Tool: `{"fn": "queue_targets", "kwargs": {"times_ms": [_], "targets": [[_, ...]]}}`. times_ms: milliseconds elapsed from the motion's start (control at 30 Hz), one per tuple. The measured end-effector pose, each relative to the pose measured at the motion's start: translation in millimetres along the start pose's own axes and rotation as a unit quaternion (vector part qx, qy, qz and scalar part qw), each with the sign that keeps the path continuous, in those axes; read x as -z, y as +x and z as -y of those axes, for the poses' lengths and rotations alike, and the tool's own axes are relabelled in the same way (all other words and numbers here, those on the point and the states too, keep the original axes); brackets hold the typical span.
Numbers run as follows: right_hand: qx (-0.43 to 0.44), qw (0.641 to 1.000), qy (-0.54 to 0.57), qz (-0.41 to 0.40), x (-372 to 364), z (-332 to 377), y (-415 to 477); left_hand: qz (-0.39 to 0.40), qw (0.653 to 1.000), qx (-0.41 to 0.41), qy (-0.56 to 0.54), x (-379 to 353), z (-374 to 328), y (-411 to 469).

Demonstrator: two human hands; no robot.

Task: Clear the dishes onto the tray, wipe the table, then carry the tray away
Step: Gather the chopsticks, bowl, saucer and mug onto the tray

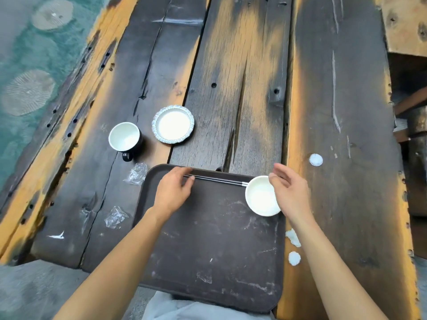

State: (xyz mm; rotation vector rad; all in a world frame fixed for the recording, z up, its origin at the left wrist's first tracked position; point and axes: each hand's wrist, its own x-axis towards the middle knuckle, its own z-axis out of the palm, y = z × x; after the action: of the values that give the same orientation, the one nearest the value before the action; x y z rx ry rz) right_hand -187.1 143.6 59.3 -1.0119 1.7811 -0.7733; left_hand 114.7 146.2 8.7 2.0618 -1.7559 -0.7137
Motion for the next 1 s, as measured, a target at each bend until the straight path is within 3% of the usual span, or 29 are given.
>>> {"fn": "queue_targets", "kwargs": {"times_ms": [233, 467, 800, 1000], "targets": [[0.024, 0.993, 0.053, 0.107, -98, 54, 19, -0.073, 0.983, 0.148, -0.085, 79, 72, 8], [-0.069, 0.987, 0.1, 0.102, -206, 62, 47, -0.114, 0.931, 0.257, -0.233, 123, 154, 52], [-0.187, 0.96, 0.205, 0.034, -290, 76, 104, 0.043, 0.859, 0.336, -0.384, 110, 189, 93], [-0.19, 0.961, 0.201, 0.004, -303, 76, 116, 0.033, 0.824, 0.32, -0.466, 93, 177, 83]]}}
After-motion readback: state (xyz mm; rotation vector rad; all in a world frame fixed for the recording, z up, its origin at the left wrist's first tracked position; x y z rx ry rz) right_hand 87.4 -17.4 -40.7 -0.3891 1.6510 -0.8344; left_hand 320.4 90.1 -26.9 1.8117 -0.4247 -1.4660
